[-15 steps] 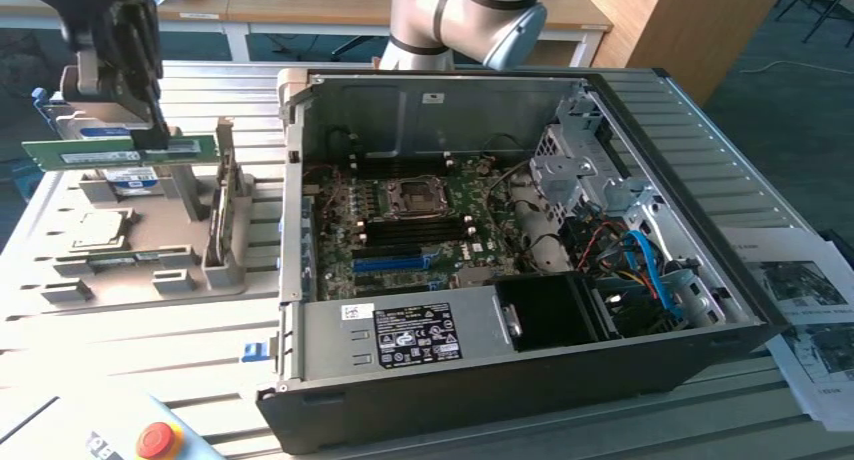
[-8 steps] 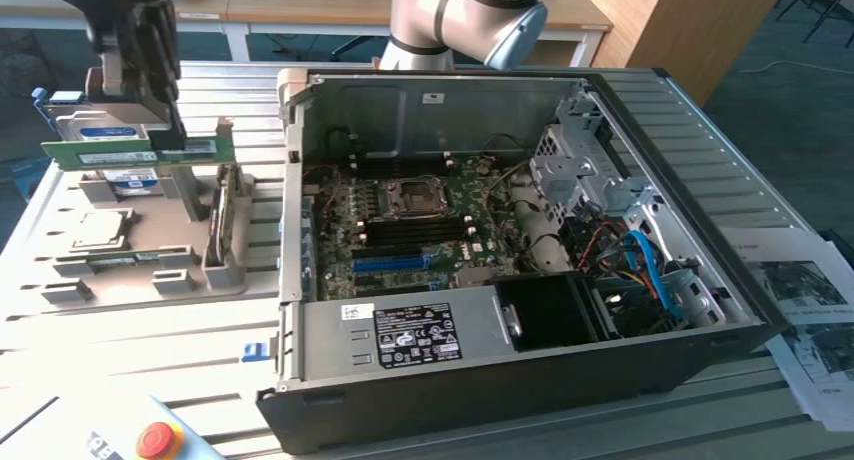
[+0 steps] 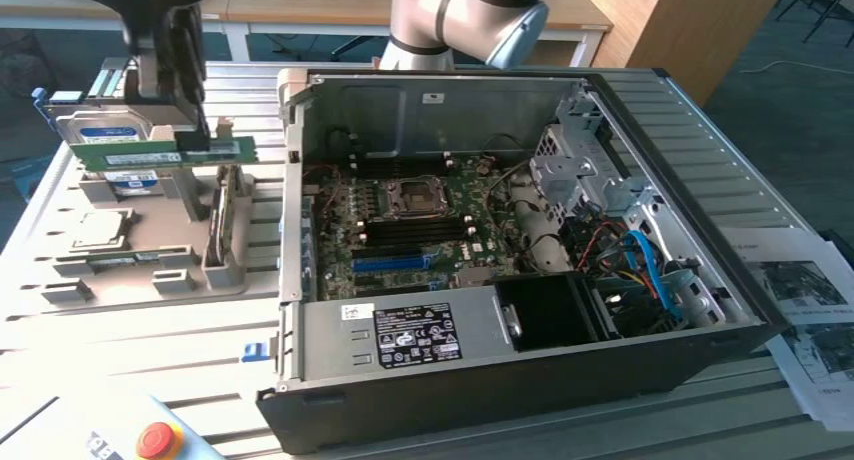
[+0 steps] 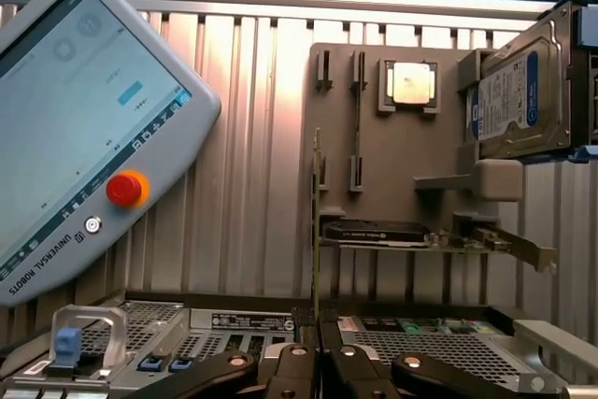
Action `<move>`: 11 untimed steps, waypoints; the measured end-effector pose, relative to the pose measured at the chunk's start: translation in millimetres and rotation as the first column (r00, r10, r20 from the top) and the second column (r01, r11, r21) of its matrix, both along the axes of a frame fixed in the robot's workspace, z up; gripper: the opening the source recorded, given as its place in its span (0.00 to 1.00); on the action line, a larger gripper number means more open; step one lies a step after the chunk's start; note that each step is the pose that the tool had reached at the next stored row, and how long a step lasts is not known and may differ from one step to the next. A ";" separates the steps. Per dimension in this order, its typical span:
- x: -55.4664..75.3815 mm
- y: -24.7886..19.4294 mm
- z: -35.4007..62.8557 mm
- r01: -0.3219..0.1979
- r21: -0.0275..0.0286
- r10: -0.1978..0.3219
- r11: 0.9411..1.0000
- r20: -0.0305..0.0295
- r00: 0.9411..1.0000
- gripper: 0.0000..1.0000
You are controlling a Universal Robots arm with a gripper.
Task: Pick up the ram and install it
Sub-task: 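Pick up the ram and move it above insertion slot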
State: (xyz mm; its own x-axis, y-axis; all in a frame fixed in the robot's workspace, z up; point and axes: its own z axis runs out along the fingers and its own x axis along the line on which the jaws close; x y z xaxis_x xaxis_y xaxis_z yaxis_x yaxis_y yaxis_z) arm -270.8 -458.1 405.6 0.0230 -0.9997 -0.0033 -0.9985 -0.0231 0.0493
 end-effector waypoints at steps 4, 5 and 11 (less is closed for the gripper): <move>10.1 -1.5 0.0 0.000 0.000 0.000 1.000 0.000 1.000 0.12; 12.6 -1.8 0.0 0.000 0.000 0.000 1.000 0.000 1.000 0.12; 28.0 -4.0 0.0 0.000 0.001 0.000 1.000 0.000 1.000 0.12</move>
State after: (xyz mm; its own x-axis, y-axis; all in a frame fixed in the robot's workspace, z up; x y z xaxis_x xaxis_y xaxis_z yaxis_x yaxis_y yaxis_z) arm -242.8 -462.1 405.6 0.0231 -0.9997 -0.0040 -0.9985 -0.0233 0.0493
